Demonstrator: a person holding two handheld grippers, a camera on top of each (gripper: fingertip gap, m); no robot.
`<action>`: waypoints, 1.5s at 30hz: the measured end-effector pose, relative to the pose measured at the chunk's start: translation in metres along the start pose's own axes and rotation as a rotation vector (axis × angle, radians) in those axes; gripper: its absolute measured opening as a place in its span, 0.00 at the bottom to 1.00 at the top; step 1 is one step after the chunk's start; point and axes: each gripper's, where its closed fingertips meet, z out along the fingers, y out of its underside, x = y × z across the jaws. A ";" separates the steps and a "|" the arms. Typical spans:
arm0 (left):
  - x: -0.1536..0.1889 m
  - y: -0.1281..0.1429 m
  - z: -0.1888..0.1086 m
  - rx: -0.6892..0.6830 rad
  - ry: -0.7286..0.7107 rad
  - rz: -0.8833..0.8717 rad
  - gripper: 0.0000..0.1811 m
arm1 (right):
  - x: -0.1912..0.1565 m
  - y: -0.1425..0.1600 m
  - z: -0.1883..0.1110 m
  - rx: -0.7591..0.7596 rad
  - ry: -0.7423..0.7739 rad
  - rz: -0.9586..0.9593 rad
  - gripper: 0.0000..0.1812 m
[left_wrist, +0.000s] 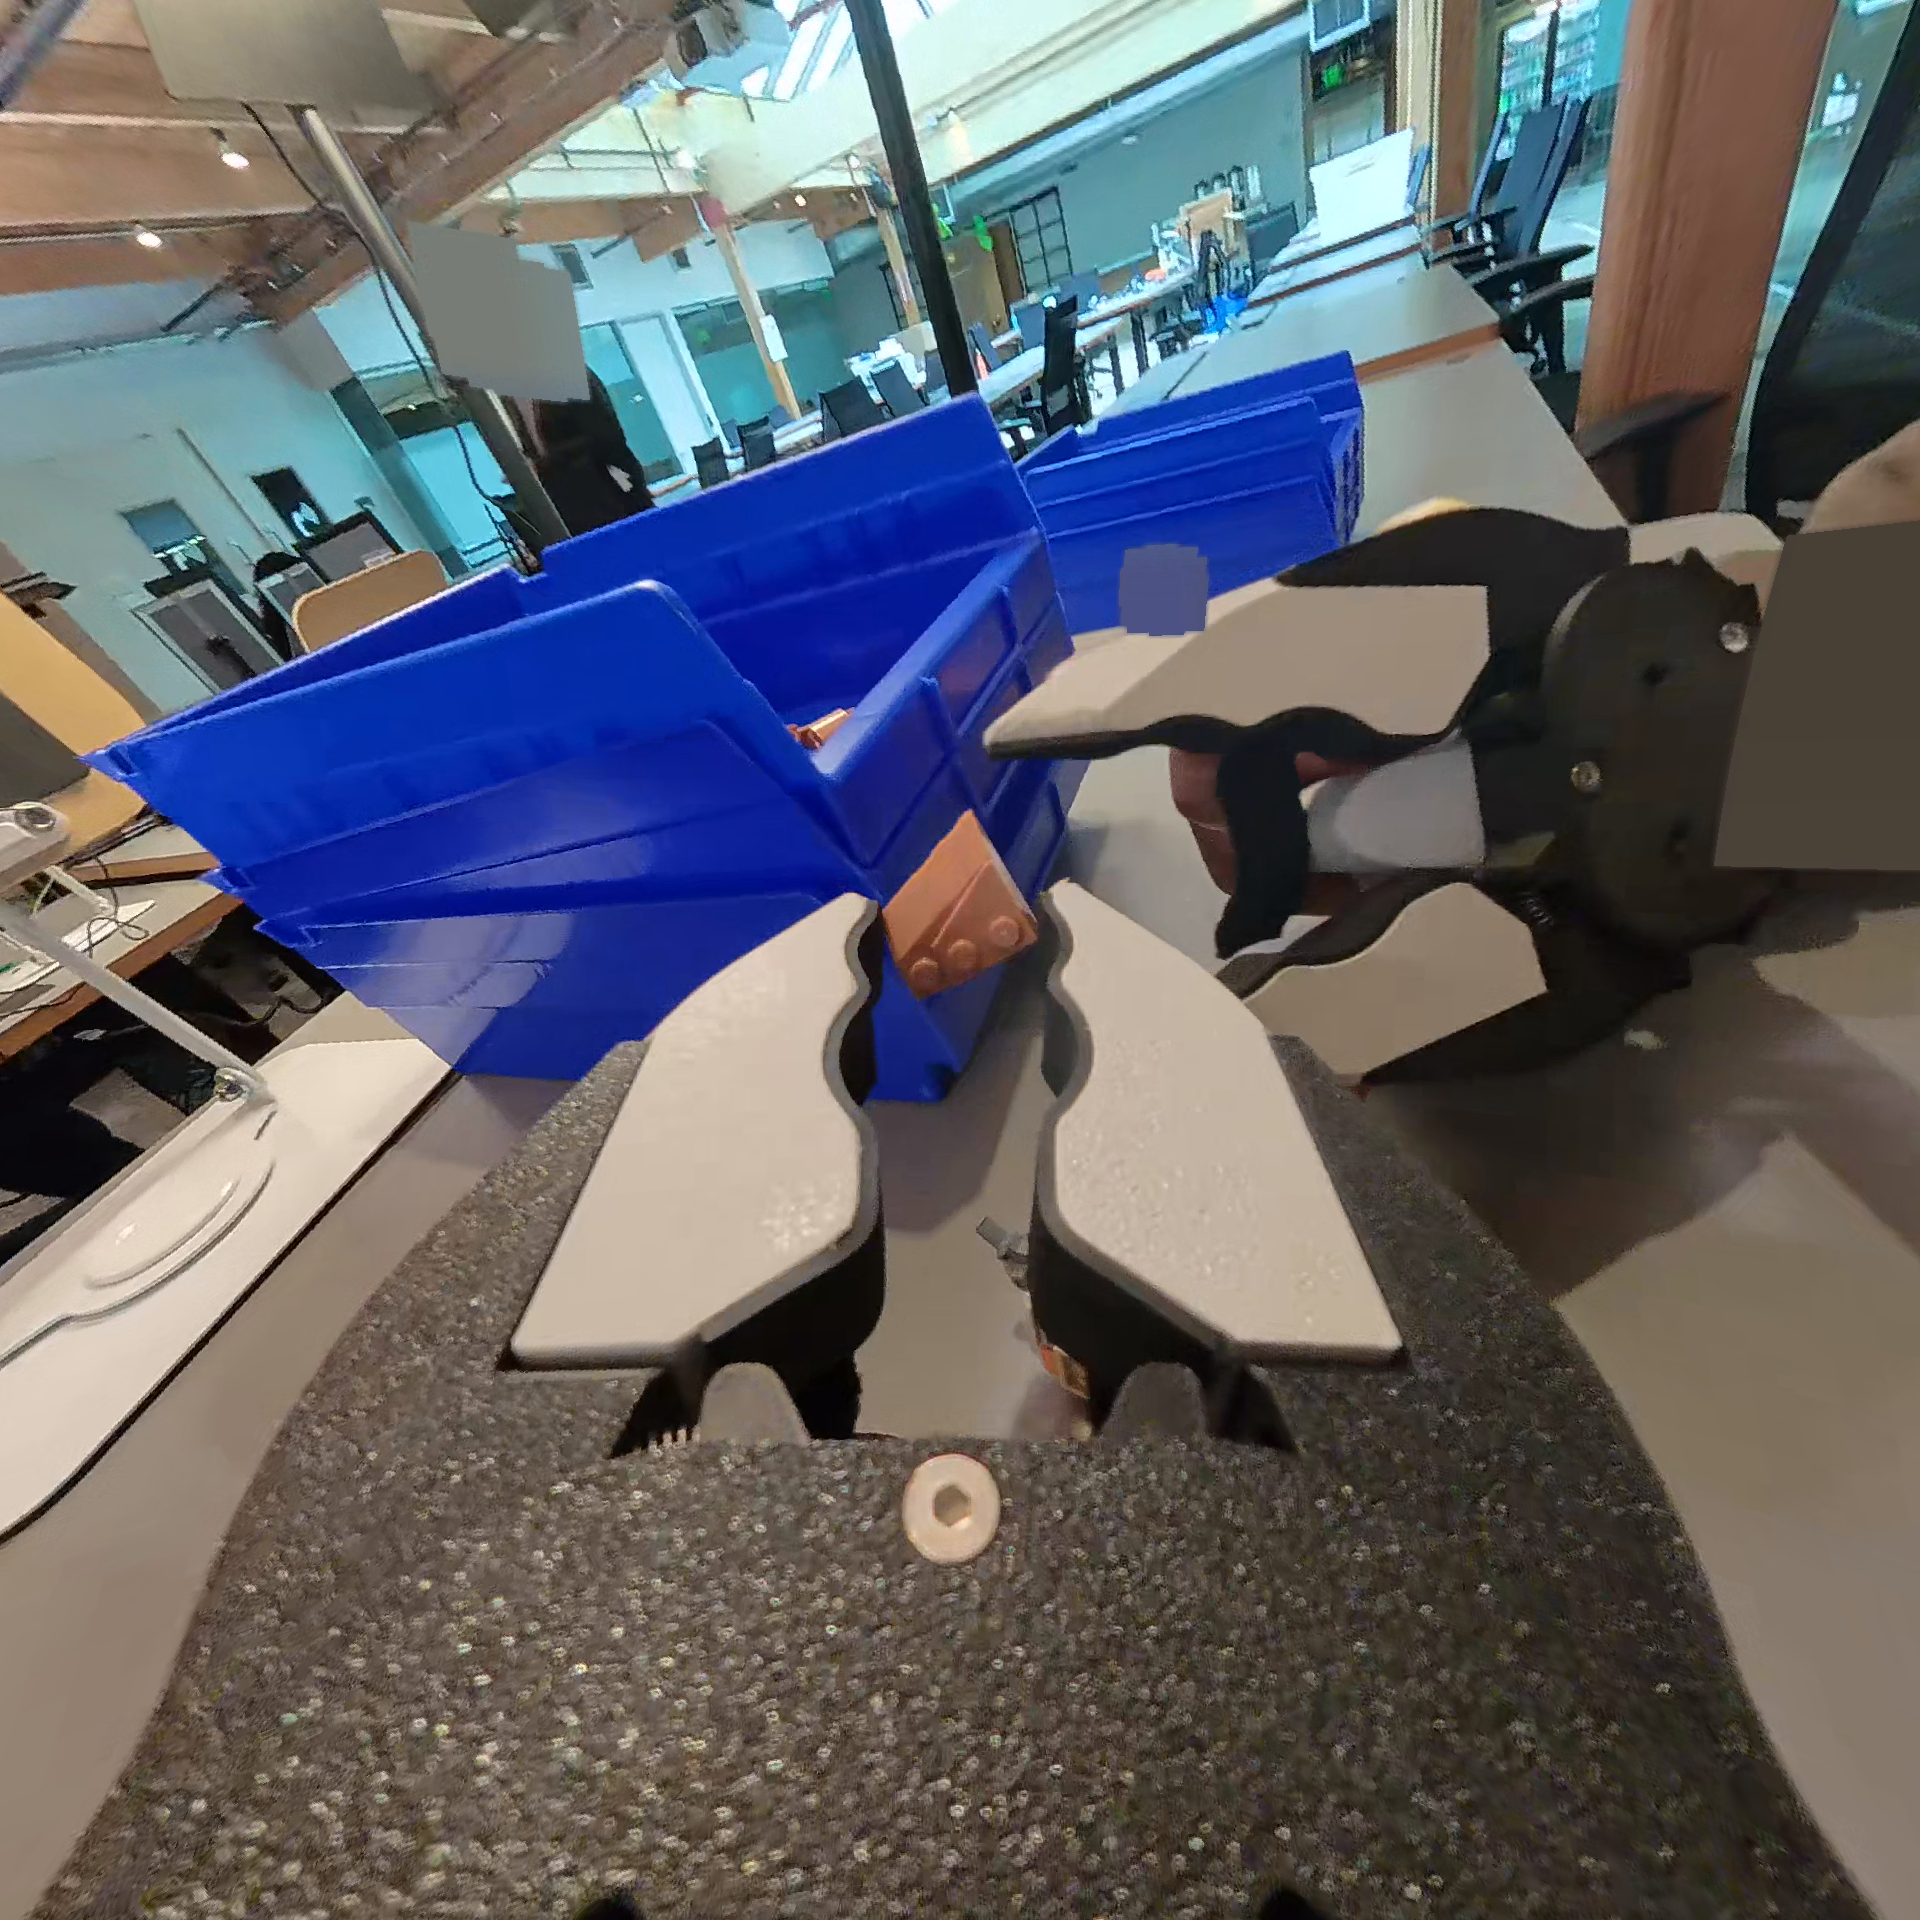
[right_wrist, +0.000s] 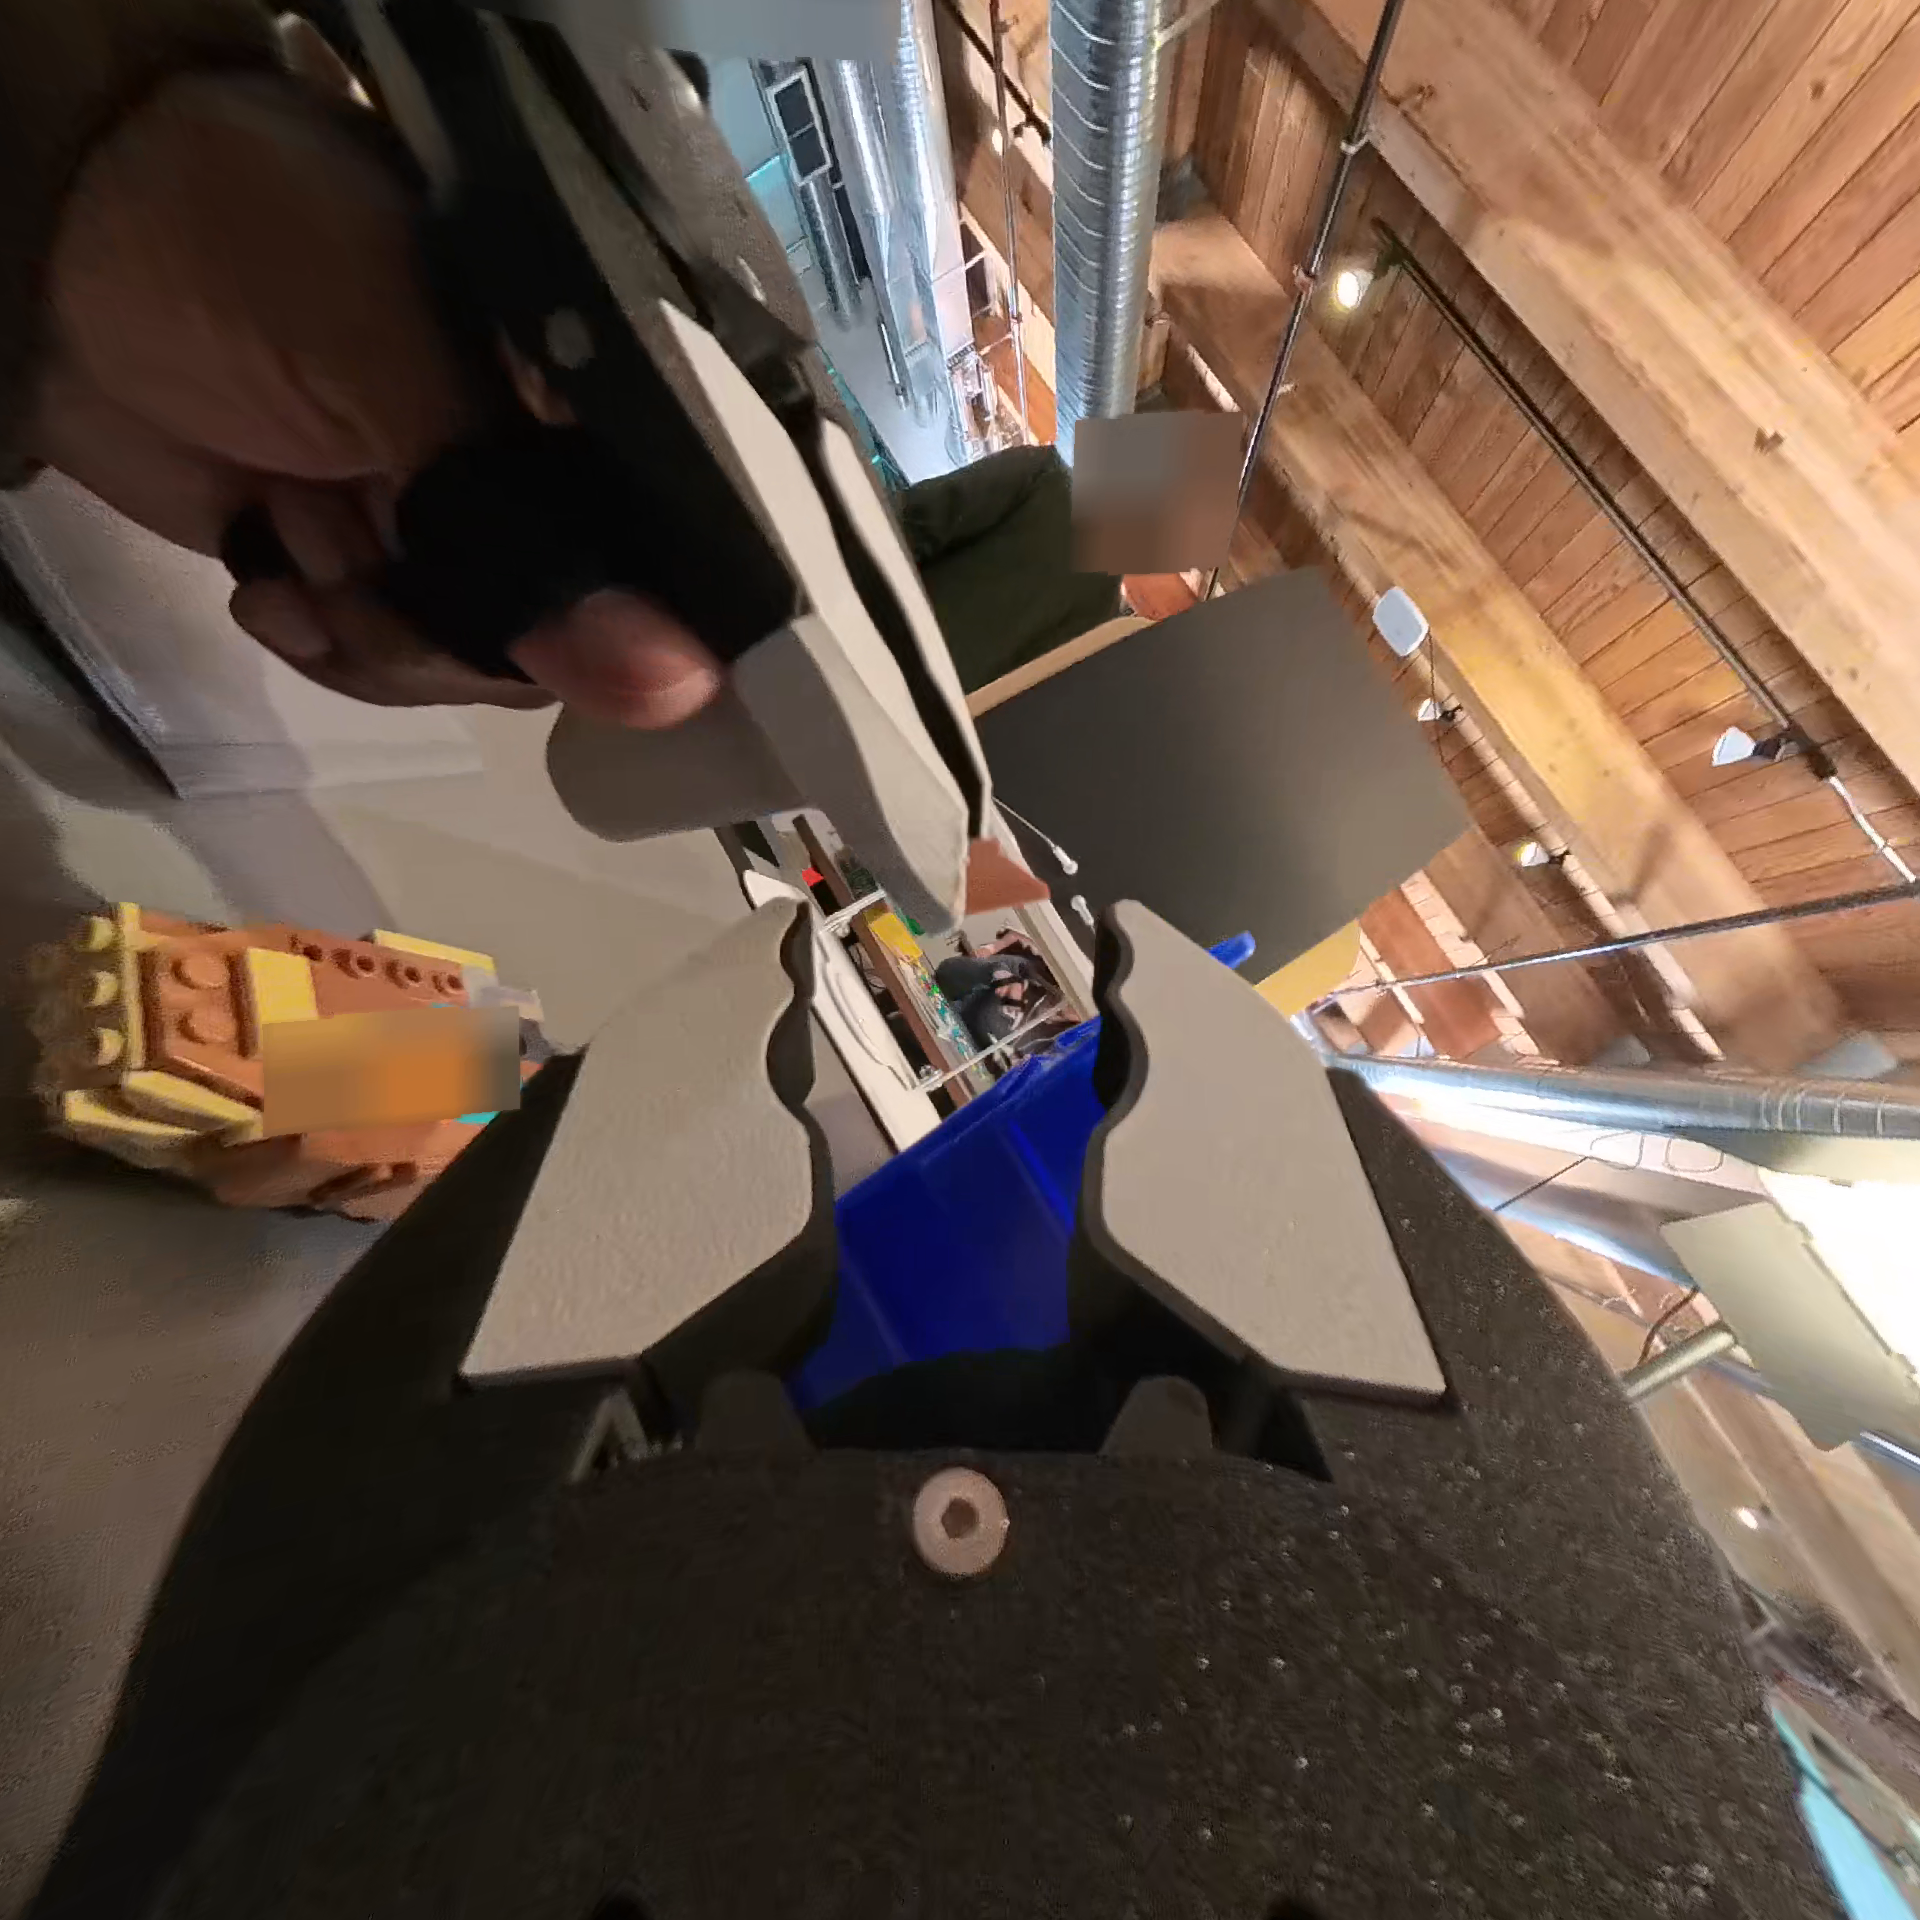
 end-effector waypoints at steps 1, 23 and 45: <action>0.002 0.002 0.001 -0.015 0.011 0.006 0.15 | -0.001 -0.001 0.002 0.004 0.000 -0.009 0.28; 0.004 0.020 0.014 -0.099 0.034 -0.121 0.13 | -0.006 0.039 0.015 -0.065 -0.122 0.004 0.16; 0.021 -0.008 0.004 0.143 0.521 -0.954 0.14 | -0.003 0.004 0.002 0.195 -0.200 0.210 0.15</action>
